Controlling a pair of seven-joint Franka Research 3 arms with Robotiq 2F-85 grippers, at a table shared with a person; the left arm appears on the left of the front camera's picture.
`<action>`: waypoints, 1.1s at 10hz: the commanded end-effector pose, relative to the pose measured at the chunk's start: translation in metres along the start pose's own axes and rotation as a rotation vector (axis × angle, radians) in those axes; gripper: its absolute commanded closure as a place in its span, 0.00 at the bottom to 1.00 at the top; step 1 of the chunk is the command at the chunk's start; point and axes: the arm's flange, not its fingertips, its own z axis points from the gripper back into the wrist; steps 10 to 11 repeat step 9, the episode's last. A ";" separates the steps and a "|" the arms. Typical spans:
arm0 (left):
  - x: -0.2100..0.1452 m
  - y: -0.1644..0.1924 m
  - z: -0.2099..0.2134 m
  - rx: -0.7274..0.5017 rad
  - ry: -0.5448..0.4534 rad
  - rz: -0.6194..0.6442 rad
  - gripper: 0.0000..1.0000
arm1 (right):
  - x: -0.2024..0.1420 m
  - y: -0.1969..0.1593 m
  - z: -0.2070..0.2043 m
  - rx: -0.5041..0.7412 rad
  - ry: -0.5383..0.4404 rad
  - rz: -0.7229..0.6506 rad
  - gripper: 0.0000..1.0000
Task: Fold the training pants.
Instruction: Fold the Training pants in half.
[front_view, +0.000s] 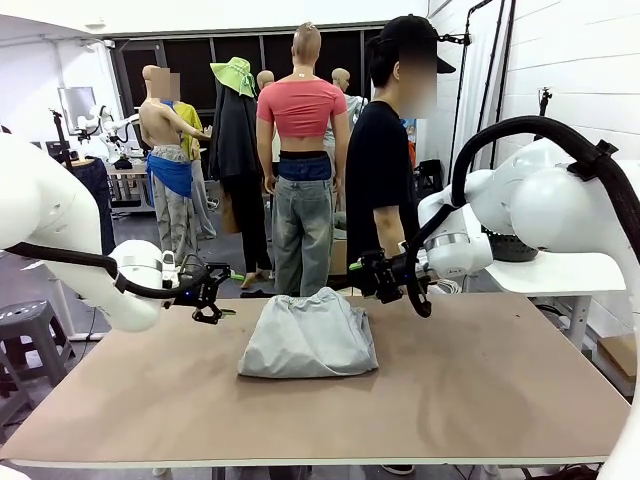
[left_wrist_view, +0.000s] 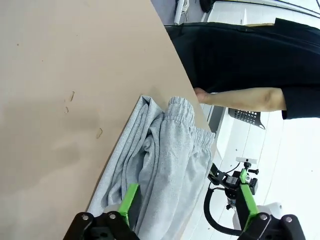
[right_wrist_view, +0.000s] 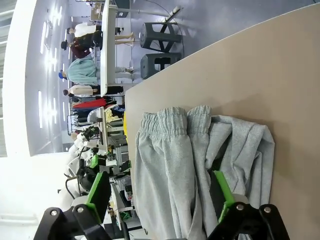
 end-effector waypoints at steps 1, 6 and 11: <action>0.006 0.002 -0.010 -0.004 0.010 0.014 0.00 | 0.002 -0.003 -0.004 0.010 0.000 -0.007 0.00; 0.006 0.002 -0.010 -0.004 0.010 0.014 0.00 | 0.002 -0.003 -0.004 0.010 0.000 -0.007 0.00; 0.006 0.002 -0.010 -0.004 0.010 0.014 0.00 | 0.002 -0.003 -0.004 0.010 0.000 -0.007 0.00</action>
